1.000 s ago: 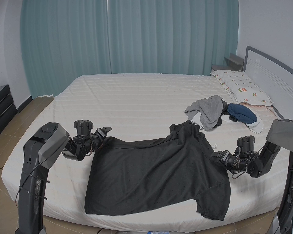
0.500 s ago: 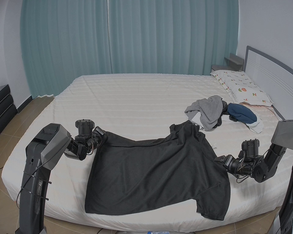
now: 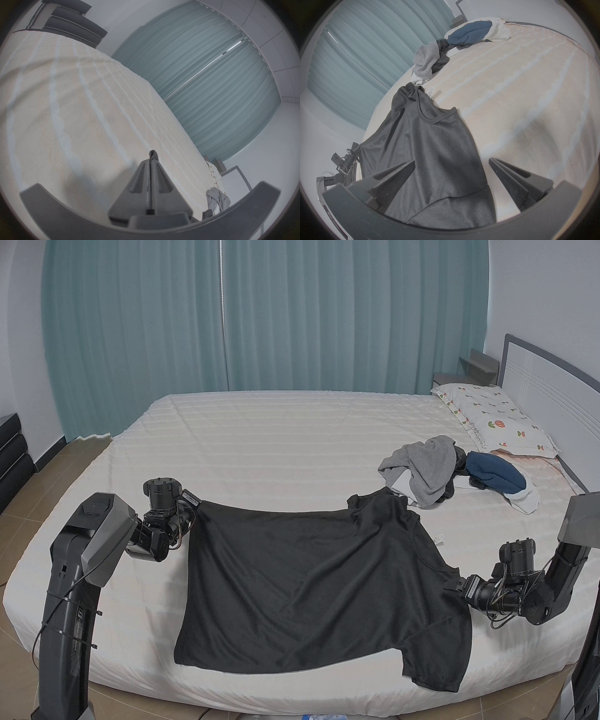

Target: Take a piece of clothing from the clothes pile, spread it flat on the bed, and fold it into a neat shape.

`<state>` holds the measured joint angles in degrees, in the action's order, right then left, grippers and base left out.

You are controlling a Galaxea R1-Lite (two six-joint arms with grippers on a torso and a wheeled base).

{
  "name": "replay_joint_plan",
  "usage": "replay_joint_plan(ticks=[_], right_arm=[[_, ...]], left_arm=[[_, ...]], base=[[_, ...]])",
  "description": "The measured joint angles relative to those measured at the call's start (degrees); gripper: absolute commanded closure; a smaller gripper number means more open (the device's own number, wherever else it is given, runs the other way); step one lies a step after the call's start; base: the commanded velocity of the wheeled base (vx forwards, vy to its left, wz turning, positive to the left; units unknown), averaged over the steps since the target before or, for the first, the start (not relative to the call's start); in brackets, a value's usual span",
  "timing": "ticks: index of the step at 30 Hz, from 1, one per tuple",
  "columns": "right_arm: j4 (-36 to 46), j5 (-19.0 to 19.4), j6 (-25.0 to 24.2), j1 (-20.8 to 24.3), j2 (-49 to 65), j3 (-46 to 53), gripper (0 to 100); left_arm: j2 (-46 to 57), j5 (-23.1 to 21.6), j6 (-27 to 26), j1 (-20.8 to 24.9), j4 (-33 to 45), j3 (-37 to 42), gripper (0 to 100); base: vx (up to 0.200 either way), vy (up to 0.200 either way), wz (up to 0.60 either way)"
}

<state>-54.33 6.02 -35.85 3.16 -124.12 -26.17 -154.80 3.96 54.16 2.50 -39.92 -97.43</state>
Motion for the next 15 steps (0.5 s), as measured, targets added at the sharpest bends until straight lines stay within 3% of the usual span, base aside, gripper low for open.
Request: replay_joint_plan(ticks=[3, 4, 15], right_arm=[[0.04, 0.02, 0.27, -0.13, 0.0, 0.4, 0], [0.01, 0.02, 0.28, -0.13, 0.0, 0.44, 0], [-0.02, 0.02, 0.6, 0.01, 0.83, 1.67, 0]], left_arm=[[-0.17, -0.17, 0.02, -0.13, 0.16, -0.2, 100], [-0.17, -0.29, 0.0, -0.13, 0.33, -0.21, 0], [0.99, -0.52, 0.11, -0.24, 0.46, 1.87, 0]], base=[[0.0, 0.0, 0.0], [0.0, 0.0, 0.0], [0.0, 0.0, 0.0]])
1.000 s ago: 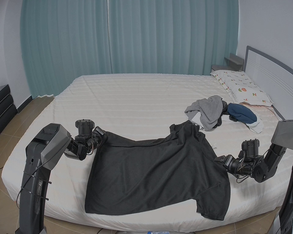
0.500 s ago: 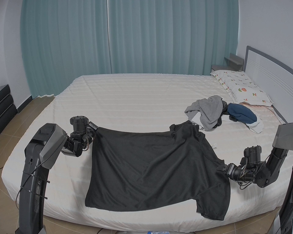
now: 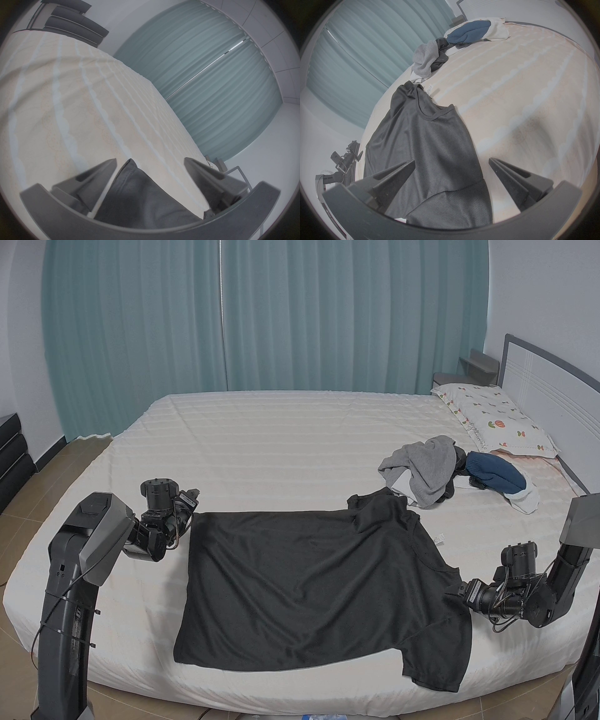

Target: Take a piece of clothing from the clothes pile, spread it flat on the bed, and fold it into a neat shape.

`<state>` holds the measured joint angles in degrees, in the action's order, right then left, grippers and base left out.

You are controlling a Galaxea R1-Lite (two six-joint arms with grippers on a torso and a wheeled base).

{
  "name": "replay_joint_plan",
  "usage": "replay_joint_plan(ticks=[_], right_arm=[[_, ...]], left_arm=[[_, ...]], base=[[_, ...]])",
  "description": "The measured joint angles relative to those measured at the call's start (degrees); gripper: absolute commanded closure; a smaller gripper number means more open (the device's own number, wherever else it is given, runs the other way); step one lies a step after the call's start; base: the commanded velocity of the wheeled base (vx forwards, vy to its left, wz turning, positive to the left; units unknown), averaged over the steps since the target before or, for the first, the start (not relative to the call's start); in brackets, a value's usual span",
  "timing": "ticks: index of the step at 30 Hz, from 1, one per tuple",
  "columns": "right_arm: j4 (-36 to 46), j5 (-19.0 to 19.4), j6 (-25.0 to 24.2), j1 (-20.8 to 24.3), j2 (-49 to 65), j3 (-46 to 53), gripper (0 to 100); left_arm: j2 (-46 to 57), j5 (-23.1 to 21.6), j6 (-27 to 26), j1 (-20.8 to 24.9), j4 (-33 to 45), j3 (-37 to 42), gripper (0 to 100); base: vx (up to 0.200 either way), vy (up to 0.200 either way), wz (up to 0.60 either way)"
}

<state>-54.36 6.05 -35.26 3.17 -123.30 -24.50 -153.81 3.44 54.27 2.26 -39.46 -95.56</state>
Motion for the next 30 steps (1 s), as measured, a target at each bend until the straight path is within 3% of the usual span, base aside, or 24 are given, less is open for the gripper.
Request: replay_joint_plan(ticks=[8, 20, 24, 27, 30], right_arm=[[0.04, 0.6, -0.27, 0.16, 3.45, 2.6, 0], [-3.3, 2.55, -0.73, 0.51, 7.72, 9.2, 0], [-5.1, 3.04, -0.77, 0.41, 8.39, 10.97, 0], [-6.31, 3.41, -0.79, 0.38, 8.83, 12.43, 0], [-6.88, 3.56, -0.79, 0.33, 9.09, 13.1, 0]], left_arm=[[8.11, -1.83, 0.11, -0.37, -0.91, 15.38, 0], [24.73, -11.29, 0.13, 2.1, -3.75, 48.15, 0], [28.83, -13.81, -0.05, 3.67, -8.24, 58.1, 0], [31.34, -15.47, -0.33, 5.51, -16.09, 66.24, 0], [31.78, -16.1, -0.57, 6.64, -19.96, 69.77, 0]], base=[[0.0, 0.0, 0.0], [-0.2, 0.0, 0.0], [0.0, 0.0, 0.0], [0.0, 0.0, 0.0], [0.0, 0.0, 0.0]])
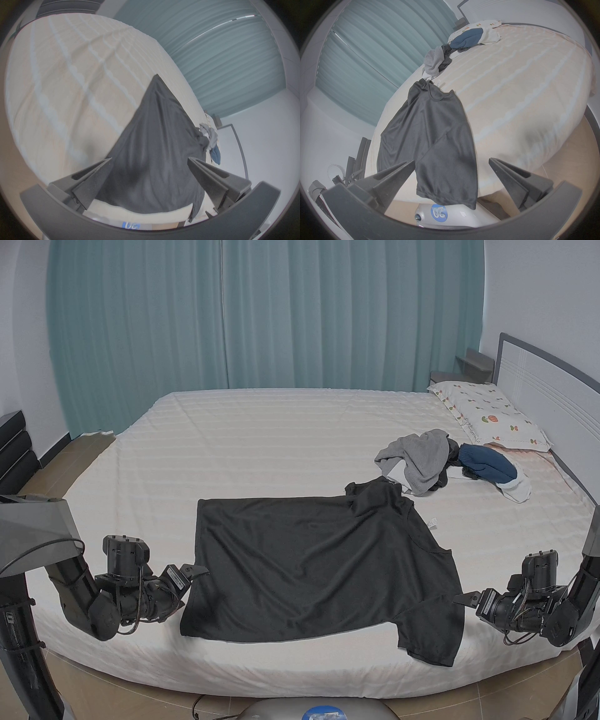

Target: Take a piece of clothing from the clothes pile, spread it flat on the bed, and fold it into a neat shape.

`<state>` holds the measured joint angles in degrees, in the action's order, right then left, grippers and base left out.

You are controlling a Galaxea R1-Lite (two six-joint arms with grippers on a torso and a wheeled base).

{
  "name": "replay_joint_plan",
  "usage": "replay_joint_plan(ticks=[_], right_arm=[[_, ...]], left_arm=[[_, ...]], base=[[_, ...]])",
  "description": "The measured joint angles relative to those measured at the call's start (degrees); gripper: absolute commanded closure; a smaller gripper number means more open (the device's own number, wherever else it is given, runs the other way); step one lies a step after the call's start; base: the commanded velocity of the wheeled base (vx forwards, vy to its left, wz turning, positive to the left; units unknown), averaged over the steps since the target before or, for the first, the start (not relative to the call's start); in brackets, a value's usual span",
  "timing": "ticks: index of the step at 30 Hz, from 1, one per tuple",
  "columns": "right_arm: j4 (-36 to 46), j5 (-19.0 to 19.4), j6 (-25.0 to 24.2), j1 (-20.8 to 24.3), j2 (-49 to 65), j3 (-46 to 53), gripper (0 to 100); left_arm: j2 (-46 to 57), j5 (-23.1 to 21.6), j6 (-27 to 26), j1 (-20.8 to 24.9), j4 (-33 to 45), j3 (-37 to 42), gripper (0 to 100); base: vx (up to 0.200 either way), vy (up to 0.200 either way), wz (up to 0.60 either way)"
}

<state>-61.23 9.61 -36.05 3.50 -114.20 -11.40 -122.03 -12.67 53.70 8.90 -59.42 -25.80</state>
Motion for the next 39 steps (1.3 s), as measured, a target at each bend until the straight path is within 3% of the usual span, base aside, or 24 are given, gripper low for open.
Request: replay_joint_plan(ticks=[6, 12, 17, 30, 31, 39], right_arm=[[-0.46, 0.13, 0.02, -0.09, 0.37, 0.77, 0], [-0.45, 0.16, 0.06, -0.09, 0.37, 0.93, 0], [-0.49, 0.0, 0.09, -0.06, 0.37, 1.01, 0], [-0.54, 0.22, 0.2, 0.2, -0.1, 1.01, 0], [-0.54, 0.22, 0.2, 0.24, -0.13, 0.99, 0], [-0.54, 0.27, 0.3, 0.55, -1.58, 0.85, 0]], left_arm=[[-0.9, 0.6, -3.64, 2.06, -2.13, 4.19, 0], [-1.78, 6.73, -8.46, 3.77, -2.38, 6.67, 0], [-2.95, 8.84, -8.87, 4.3, -2.39, 6.95, 0], [-6.28, 9.36, -8.75, 4.3, -5.8, 4.58, 0], [-6.5, 9.44, -8.77, 4.3, -6.06, 4.55, 100], [-7.49, 9.96, -8.79, 4.29, -6.55, 5.32, 100]], base=[[0.0, 0.0, 0.0], [0.0, 0.0, 0.0], [0.0, 0.0, 0.0], [0.0, 0.0, 0.0], [0.0, 0.0, 0.0], [0.0, 0.0, 0.0]])
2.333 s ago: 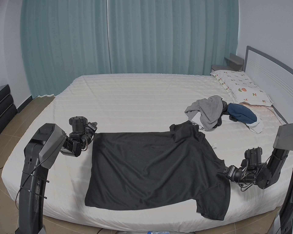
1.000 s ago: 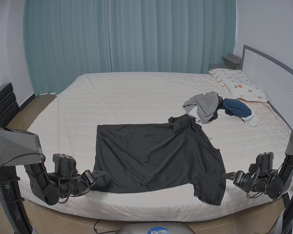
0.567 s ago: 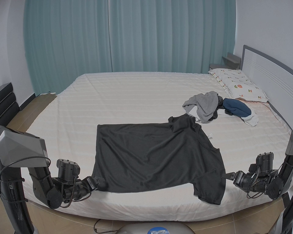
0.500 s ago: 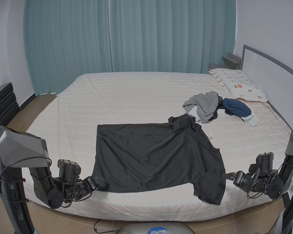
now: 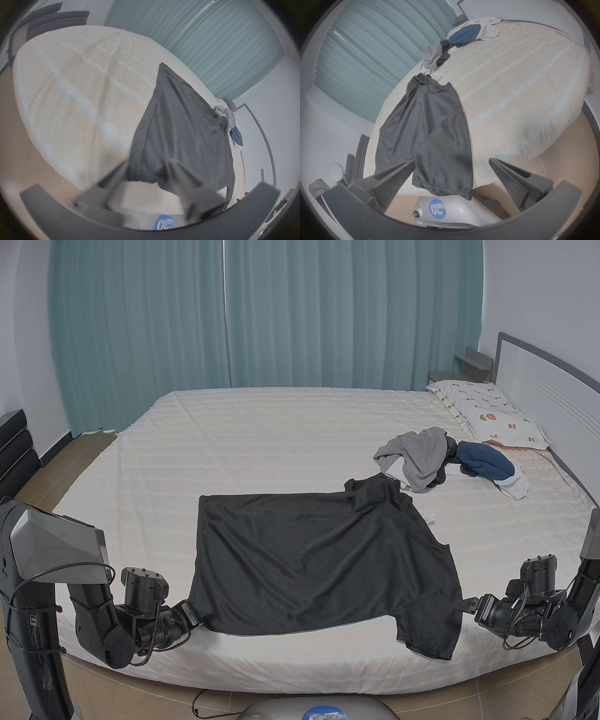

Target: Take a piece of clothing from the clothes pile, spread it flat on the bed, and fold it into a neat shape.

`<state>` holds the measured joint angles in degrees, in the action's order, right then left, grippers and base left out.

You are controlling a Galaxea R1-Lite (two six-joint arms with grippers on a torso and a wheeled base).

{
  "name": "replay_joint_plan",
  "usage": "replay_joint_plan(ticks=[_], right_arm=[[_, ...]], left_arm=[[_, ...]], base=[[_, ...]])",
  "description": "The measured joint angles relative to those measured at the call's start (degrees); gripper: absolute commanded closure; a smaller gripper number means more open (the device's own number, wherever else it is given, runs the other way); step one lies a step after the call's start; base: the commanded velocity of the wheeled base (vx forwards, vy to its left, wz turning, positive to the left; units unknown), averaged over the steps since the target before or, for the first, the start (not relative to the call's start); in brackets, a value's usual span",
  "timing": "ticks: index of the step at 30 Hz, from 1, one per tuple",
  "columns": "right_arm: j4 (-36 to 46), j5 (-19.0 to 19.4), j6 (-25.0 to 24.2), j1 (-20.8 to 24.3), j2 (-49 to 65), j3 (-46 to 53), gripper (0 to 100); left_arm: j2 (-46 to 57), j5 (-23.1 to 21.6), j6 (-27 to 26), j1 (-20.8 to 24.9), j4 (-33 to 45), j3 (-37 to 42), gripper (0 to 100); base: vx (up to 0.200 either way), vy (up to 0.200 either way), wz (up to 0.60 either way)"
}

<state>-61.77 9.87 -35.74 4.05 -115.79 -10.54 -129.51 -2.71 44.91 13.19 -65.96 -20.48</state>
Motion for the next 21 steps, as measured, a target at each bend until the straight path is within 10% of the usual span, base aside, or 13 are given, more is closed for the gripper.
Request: replay_joint_plan(ticks=[21], right_arm=[[-12.19, -0.79, -4.41, 5.35, -11.45, 0.55, 0]], left_arm=[[1.69, 0.02, -1.43, -0.57, 0.02, 1.83, 100]], base=[[0.0, 0.0, 0.0]])
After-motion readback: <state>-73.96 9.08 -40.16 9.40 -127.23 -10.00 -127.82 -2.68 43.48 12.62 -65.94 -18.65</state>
